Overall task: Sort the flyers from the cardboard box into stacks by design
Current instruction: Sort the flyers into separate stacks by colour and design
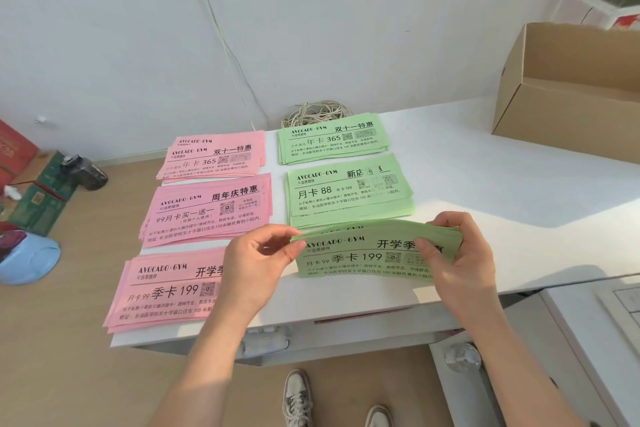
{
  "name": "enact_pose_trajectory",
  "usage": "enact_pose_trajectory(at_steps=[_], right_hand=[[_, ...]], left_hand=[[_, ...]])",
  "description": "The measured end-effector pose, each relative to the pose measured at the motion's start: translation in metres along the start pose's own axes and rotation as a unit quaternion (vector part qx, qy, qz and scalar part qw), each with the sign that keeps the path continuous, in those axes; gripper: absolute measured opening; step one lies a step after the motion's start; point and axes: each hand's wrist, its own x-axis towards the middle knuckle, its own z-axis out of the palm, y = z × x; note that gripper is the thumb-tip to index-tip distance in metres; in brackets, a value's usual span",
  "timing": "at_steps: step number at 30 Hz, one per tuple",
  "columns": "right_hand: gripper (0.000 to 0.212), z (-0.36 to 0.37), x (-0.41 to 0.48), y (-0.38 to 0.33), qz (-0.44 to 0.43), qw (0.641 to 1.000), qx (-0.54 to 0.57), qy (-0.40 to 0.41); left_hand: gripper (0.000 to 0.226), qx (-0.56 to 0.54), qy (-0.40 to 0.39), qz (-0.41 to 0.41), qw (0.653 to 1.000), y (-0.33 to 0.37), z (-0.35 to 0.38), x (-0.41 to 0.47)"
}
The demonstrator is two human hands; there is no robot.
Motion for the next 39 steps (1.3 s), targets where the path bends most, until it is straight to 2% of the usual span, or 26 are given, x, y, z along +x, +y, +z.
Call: enact_pose_trajectory(at_steps=[4,6,9,12,14,16,18,21,23,25,27,28,31,36,39], right_hand=[[0.047,-0.001,0.001,0.001,0.001,1.0,0.003,-0.001],[0.046,0.001,0.001,-0.001,0.005,1.0,-0.001,-0.004],[0.048,0.003,0.001,-0.003,0.007,1.0,0.009,-0.006],[0.047,0.003,0.004,-0.005,-0.003,0.999,0.032,-0.003],[0.036,0.002,0.004,-0.005,0.0,0.998,0.057,-0.019],[0.021,0.003,0.0,-0.006,0.01,0.994,0.104,-0.028],[0.018,0.004,-0.002,-0.005,0.014,0.991,0.133,-0.02],[0.024,0.007,-0.002,-0.002,0.001,0.996,0.089,-0.015],[0.049,0.007,-0.001,-0.002,-0.019,0.998,0.058,-0.021],[0.068,0.004,-0.001,-0.006,-0.087,0.996,-0.021,-0.021],[0.059,0.0,-0.001,-0.005,-0.183,0.974,-0.132,-0.033],[0.053,-0.001,-0.003,-0.003,-0.202,0.964,-0.166,-0.044],[0.043,-0.003,-0.012,0.006,-0.201,0.957,-0.201,-0.062],[0.03,-0.005,-0.011,0.003,-0.25,0.944,-0.209,-0.039],[0.036,-0.007,-0.015,0.005,-0.205,0.95,-0.215,-0.094]], left_hand=[[0.006,-0.069,-0.029,-0.019,0.997,0.001,-0.006,0.003],[0.014,-0.092,-0.02,-0.029,0.995,-0.002,-0.002,0.002],[0.03,-0.087,0.036,0.003,0.996,-0.008,0.007,0.001],[0.01,-0.122,0.047,0.029,0.991,-0.007,0.01,-0.001],[0.009,-0.151,0.023,0.022,0.988,-0.01,0.014,-0.003],[0.02,-0.179,0.008,0.004,0.984,-0.009,0.021,-0.009],[0.044,-0.171,0.01,-0.002,0.985,-0.005,0.032,-0.014],[0.04,-0.055,0.024,0.041,0.997,0.002,0.043,-0.019],[0.051,0.003,0.053,0.083,0.995,0.003,0.043,-0.018],[0.055,0.022,0.053,0.118,0.991,0.003,0.039,-0.017],[0.049,0.022,0.033,0.133,0.99,-0.002,0.035,-0.017],[0.044,0.02,0.024,0.132,0.991,-0.006,0.035,-0.019],[0.035,0.026,0.03,0.129,0.991,-0.013,0.034,-0.024],[0.022,-0.002,0.028,0.126,0.992,-0.014,0.037,-0.025],[0.025,0.003,0.0,0.108,0.994,-0.019,0.036,-0.026]])
